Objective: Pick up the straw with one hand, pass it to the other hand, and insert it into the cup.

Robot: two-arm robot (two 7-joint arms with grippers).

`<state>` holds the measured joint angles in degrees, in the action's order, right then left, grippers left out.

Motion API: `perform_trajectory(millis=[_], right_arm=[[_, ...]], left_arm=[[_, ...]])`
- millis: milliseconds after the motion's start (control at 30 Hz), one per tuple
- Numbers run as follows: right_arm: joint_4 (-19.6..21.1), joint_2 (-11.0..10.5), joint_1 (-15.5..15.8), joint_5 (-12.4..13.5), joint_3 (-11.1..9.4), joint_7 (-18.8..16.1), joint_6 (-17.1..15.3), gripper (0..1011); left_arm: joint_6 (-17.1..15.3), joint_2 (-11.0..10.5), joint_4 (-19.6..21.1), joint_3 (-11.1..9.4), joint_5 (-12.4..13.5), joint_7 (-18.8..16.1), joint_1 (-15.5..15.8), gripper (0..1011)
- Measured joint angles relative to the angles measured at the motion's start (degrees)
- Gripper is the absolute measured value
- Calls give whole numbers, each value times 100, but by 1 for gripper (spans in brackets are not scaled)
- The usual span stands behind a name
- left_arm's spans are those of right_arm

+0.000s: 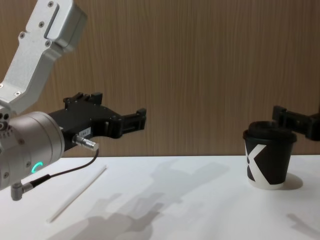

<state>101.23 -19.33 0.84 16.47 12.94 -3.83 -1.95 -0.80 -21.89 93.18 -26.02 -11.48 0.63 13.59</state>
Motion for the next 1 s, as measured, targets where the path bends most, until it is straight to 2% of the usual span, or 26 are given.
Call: perform_trajectory(millis=[1000], right_arm=[[0,0,0,0,0,0,0,1001]], left_arm=[[0,0,0,0,0,0,0,1002]])
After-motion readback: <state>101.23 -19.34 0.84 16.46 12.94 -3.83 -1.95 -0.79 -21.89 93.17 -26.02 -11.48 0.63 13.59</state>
